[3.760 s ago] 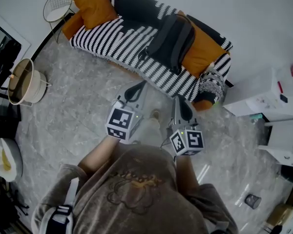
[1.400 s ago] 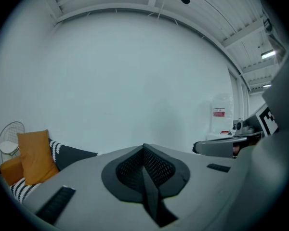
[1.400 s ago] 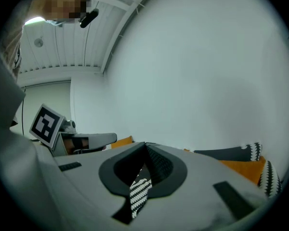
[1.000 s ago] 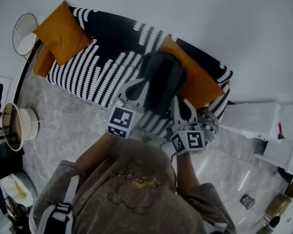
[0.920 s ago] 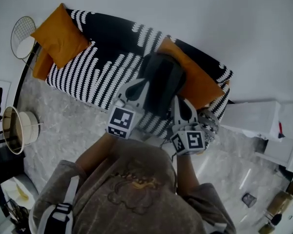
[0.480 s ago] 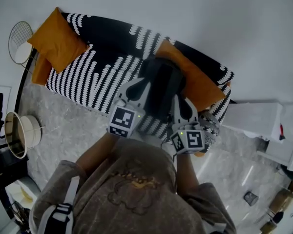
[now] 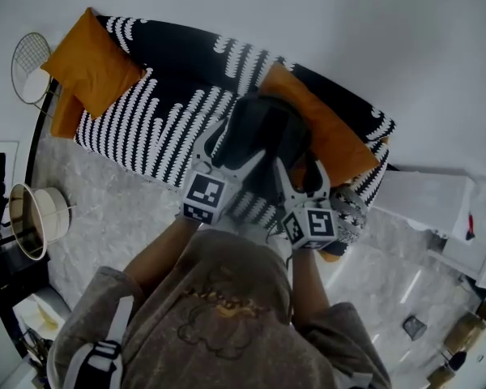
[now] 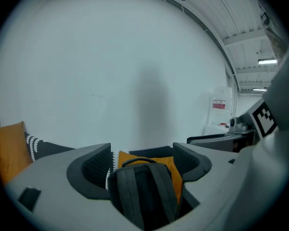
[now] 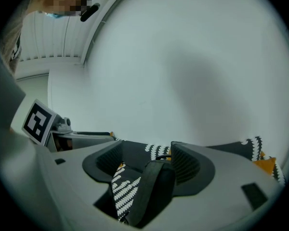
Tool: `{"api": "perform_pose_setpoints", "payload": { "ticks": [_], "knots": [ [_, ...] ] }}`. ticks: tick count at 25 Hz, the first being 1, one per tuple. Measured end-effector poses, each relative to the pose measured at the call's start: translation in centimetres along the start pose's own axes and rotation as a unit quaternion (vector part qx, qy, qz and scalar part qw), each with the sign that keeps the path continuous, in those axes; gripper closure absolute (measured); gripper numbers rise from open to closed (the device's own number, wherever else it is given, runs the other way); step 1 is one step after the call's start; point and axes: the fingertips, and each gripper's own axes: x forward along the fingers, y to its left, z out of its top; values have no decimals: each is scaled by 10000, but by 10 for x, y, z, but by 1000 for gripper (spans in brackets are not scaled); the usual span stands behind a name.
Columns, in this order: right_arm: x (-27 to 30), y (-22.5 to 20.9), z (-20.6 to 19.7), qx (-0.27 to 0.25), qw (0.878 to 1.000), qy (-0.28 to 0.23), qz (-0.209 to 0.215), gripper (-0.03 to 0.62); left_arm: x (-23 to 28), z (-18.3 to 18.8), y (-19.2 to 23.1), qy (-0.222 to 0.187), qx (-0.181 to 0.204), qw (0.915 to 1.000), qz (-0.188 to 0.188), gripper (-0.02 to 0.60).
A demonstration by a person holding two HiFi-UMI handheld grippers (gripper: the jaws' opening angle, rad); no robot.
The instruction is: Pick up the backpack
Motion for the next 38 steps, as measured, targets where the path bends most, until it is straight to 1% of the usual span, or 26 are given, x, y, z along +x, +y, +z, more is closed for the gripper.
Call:
{"api": "perform_pose_setpoints", "payload": {
  "ticks": [5, 11, 15, 19, 22, 26, 29, 31, 33, 36, 37, 38],
  "knots": [
    [18, -31, -37, 31, 9991, 358, -229, 289, 28, -42, 13, 413, -76, 9991, 31, 184],
    [40, -73, -98, 202, 9967, 659, -419, 275, 70, -111, 31, 801, -55, 9967, 112, 179],
    [50, -99, -143, 274, 9940, 906, -541, 273, 97, -161, 39, 1073, -154, 9939, 187, 179],
    [60, -105, -186, 365, 9924, 1091, -444, 273, 114, -207, 44, 1278, -202, 9913, 220, 179],
    [65, -104, -207, 385, 9913, 1207, -366, 273, 122, -232, 44, 1392, -194, 9898, 215, 179],
    [71, -104, -227, 400, 9895, 1350, -337, 275, 129, -254, 46, 1531, -203, 9879, 175, 183],
    [74, -106, -234, 415, 9888, 1391, -352, 286, 132, -262, 45, 1593, -180, 9870, 148, 212],
    [75, -106, -238, 412, 9883, 1430, -346, 352, 132, -263, 44, 1604, -153, 9868, 136, 256],
    [74, -104, -241, 426, 9874, 1490, -330, 437, 130, -262, 40, 1598, -172, 9870, 87, 326],
    [74, -101, -245, 442, 9865, 1557, -269, 505, 127, -261, 36, 1638, -221, 9862, 47, 380],
    [74, -99, -245, 454, 9864, 1565, -239, 533, 125, -260, 37, 1669, -191, 9858, 45, 408],
    [74, -97, -246, 476, 9863, 1568, -209, 556, 123, -260, 38, 1706, -151, 9852, 33, 457]
  ]
}}
